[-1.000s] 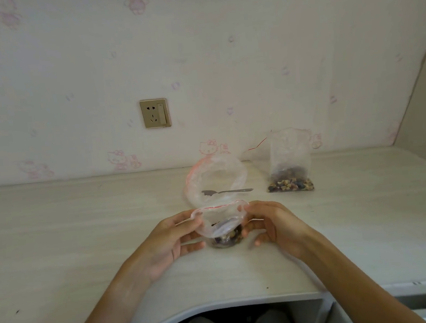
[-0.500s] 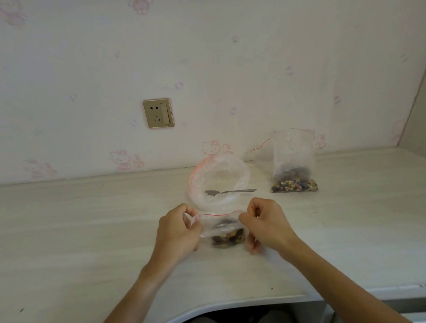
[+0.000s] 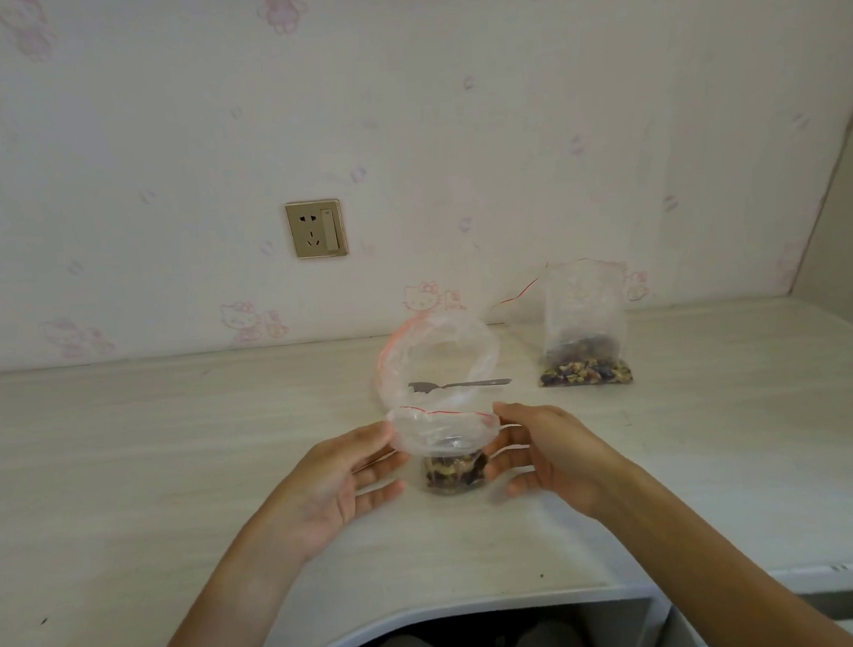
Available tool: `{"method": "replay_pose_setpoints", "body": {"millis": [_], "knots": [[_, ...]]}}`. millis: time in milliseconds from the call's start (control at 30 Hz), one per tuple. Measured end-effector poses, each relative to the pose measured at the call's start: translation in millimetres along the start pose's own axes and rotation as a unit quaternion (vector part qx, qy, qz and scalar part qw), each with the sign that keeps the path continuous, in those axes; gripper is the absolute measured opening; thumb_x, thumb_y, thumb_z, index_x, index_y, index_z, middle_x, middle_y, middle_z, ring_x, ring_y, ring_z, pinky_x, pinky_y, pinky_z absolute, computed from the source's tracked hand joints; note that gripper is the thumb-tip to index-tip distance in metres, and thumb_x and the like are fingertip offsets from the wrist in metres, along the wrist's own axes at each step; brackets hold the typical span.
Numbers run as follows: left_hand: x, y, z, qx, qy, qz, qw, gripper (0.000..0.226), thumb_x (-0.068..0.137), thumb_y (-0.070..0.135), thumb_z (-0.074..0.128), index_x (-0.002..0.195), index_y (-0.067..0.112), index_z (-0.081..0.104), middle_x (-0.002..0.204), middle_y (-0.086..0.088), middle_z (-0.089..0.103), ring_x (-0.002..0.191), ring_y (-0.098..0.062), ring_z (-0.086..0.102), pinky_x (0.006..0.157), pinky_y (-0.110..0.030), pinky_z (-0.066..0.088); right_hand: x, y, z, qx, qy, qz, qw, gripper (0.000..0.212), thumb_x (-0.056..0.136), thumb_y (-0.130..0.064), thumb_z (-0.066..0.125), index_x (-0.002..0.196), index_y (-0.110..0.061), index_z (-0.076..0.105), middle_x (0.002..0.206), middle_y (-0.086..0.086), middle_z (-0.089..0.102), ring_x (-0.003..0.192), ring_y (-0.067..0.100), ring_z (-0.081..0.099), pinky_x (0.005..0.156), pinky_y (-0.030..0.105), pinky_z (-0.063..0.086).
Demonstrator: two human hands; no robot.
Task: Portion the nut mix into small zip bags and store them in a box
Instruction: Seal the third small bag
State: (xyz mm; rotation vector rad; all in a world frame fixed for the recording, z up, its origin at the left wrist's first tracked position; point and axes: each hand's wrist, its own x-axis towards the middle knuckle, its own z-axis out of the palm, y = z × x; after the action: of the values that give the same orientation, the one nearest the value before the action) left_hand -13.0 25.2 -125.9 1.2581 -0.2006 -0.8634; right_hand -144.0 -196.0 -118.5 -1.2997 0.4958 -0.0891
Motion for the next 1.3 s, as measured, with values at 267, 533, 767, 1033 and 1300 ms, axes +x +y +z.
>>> {"method": "replay_pose_setpoints", "body": {"millis": [267,533,767,1033,1300], "knots": [[3.4,-1.2,12.6,0.064,0.083,0.076,0.992,0.041,0.073,0.015,0.090,0.111,0.009,0.077,0.086,-0.004,0.076,0.070,-0.008,0.072,0.055,-0.024,0.056,-3.7,2.5,0.9,-0.037,0.004,-0.090,0.995,0.018,0.093,-0.014,0.074,0.103,0.001,0.072,0.071,0.011,0.062,0.061,0.026,0.066,0.048,0.032,0.053],[1.3,-2.6,27.3,0.368,0.204,0.228,0.878,0.021,0.080,-0.005,0.072,0.084,0.016,0.074,0.051,0.000,0.060,0.044,-0.021,0.067,0.047,-0.029,0.056,-1.7,13.2,20.8,-0.301,0.165,-0.270,0.900,0.023,0.088,0.003,0.050,0.083,-0.019,0.052,0.051,0.003,0.055,0.034,0.017,0.051,0.034,0.031,0.045],[-7.0,6.9,22.9,0.265,0.109,0.115,0.951,0.018,0.092,0.032,0.079,0.094,0.015,0.082,0.066,-0.001,0.065,0.059,-0.012,0.067,0.060,-0.034,0.062,-4.1,2.8,2.2,-0.108,0.054,-0.041,0.992,0.023,0.097,-0.020,0.065,0.104,0.002,0.065,0.069,0.011,0.063,0.058,0.027,0.067,0.055,0.042,0.060],[-9.3,15.7,20.6,0.146,0.033,0.045,0.988,0.028,0.090,0.038,0.077,0.105,0.014,0.083,0.088,-0.005,0.069,0.080,-0.015,0.071,0.071,-0.033,0.061,-6.1,-1.3,-10.6,0.028,-0.046,-0.014,0.998,0.044,0.104,-0.038,0.053,0.114,0.001,0.072,0.094,0.019,0.071,0.080,0.028,0.072,0.057,0.038,0.058],[-4.4,14.6,27.3,0.113,0.042,0.079,0.989,0.018,0.077,0.021,0.088,0.092,0.015,0.081,0.076,-0.004,0.069,0.064,-0.013,0.067,0.061,-0.027,0.059,-8.1,-2.2,-11.6,-0.010,-0.043,-0.086,0.995,0.030,0.094,-0.025,0.072,0.103,0.004,0.075,0.099,0.021,0.075,0.081,0.027,0.073,0.056,0.032,0.060]]}}
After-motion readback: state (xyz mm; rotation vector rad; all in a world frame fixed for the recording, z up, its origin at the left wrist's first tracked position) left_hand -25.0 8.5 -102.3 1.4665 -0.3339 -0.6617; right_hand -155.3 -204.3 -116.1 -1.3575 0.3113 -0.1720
